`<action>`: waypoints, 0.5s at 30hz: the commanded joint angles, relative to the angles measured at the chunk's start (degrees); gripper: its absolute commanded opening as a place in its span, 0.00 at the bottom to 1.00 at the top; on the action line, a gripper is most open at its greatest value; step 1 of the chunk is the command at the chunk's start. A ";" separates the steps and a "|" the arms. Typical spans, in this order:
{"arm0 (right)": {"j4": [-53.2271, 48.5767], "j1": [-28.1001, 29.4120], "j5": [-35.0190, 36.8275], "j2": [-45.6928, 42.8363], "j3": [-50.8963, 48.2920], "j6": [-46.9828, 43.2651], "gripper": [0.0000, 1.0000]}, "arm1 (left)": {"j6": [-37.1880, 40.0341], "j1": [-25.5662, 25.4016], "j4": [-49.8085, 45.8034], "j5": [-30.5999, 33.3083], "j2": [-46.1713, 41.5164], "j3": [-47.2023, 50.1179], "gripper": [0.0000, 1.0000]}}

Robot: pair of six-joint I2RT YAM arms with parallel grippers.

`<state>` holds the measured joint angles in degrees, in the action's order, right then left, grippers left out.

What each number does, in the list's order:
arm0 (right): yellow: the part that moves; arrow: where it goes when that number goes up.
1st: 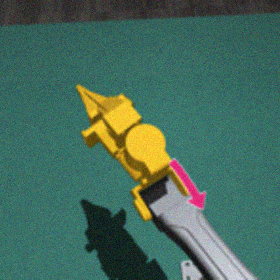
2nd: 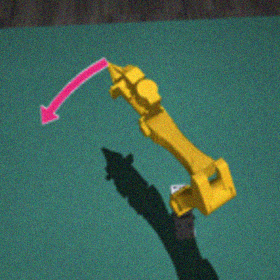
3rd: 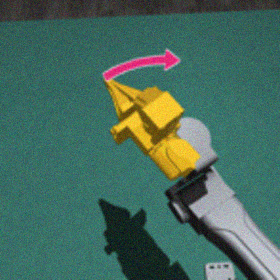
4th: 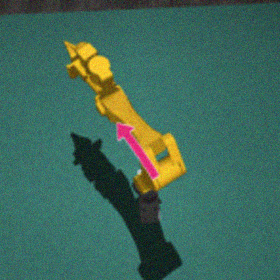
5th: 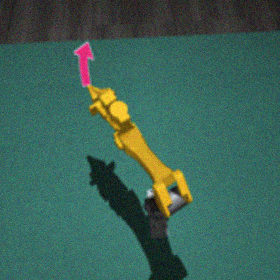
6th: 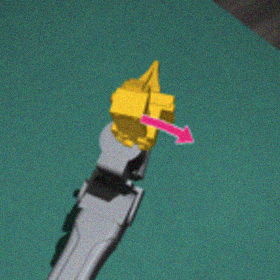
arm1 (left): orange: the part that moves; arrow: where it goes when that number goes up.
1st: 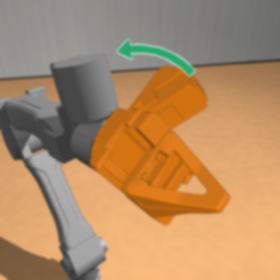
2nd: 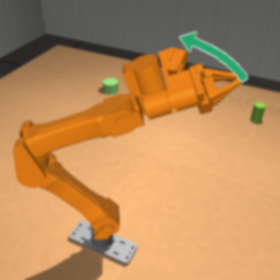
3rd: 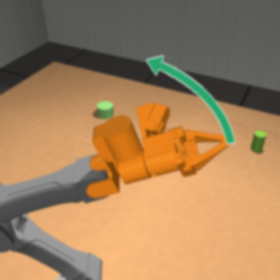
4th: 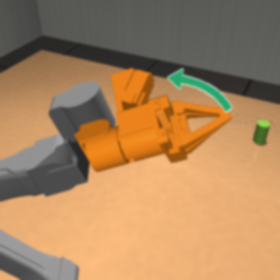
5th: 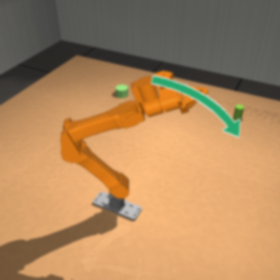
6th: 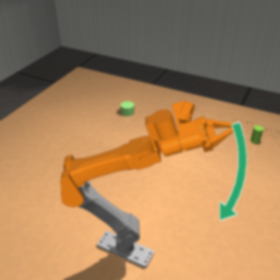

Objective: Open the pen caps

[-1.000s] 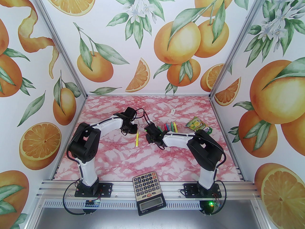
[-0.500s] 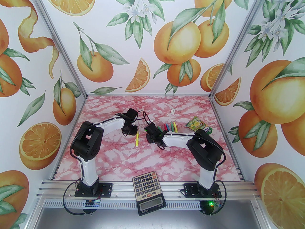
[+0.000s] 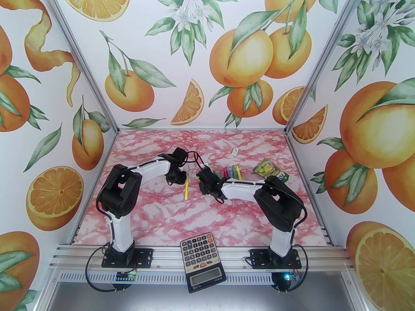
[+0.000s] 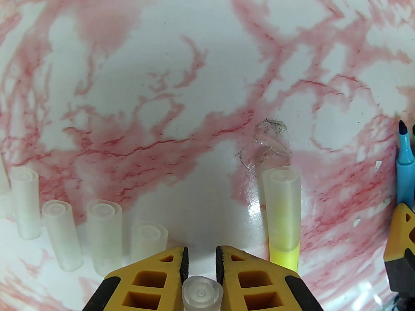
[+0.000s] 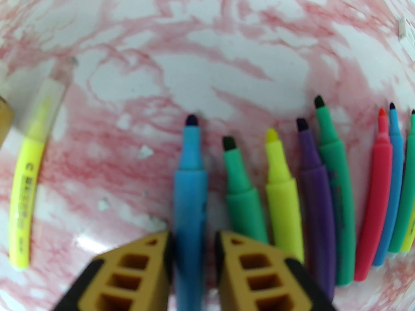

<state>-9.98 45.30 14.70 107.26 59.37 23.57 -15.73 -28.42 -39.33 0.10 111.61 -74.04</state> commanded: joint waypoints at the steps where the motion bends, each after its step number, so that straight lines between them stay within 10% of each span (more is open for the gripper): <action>1: -1.16 -0.41 1.49 -0.89 0.89 -0.11 0.31 | 1.05 -0.49 -0.82 0.63 0.62 -1.90 0.25; 15: -2.07 -0.07 1.12 -4.18 0.44 -0.37 0.34 | 1.05 -0.69 -1.11 0.52 -2.11 -2.20 0.27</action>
<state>-11.00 45.30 14.68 105.89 59.37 23.55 -14.98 -28.69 -39.66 0.16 111.59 -74.37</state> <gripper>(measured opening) 0.337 0.275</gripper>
